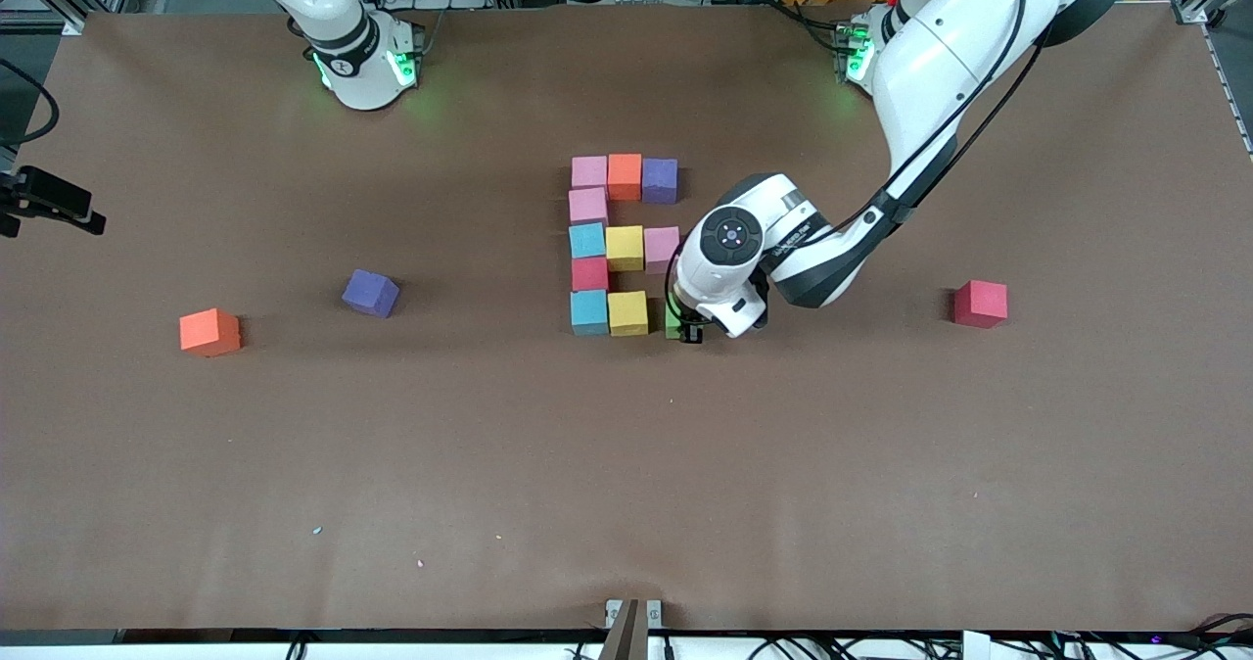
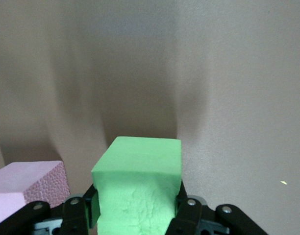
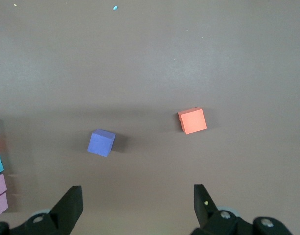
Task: Arrange 11 blocks into digit 3
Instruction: 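Carry the green cube with the left gripper toward the yellow cube, then lower the green cube beside the yellow cube with the left gripper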
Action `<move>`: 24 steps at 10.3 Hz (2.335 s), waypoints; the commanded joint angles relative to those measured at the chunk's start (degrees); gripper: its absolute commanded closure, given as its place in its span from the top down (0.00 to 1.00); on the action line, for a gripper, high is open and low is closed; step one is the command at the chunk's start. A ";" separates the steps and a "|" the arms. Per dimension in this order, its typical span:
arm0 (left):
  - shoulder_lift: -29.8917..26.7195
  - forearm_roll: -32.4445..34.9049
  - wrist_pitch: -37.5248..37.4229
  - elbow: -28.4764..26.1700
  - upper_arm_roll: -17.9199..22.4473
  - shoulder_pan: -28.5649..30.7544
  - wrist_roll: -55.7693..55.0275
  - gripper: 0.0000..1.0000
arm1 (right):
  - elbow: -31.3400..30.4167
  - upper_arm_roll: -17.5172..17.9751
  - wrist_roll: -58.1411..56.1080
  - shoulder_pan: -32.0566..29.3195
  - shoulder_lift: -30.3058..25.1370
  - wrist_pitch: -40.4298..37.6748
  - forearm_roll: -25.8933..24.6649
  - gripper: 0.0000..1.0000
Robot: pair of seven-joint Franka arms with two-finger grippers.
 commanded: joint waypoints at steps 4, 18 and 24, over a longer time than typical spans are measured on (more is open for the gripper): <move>1.65 0.53 0.56 2.22 0.38 -1.05 -4.93 0.03 | -0.13 0.02 0.14 0.14 -0.30 0.14 -0.56 1.00; 3.85 1.06 1.27 4.33 0.73 -2.90 -5.55 0.29 | -0.13 0.11 0.06 0.14 -0.30 0.31 -0.56 1.00; 2.01 3.34 0.22 4.16 1.25 -3.78 -2.91 1.00 | -0.13 0.11 0.06 0.32 -0.21 0.40 -0.56 1.00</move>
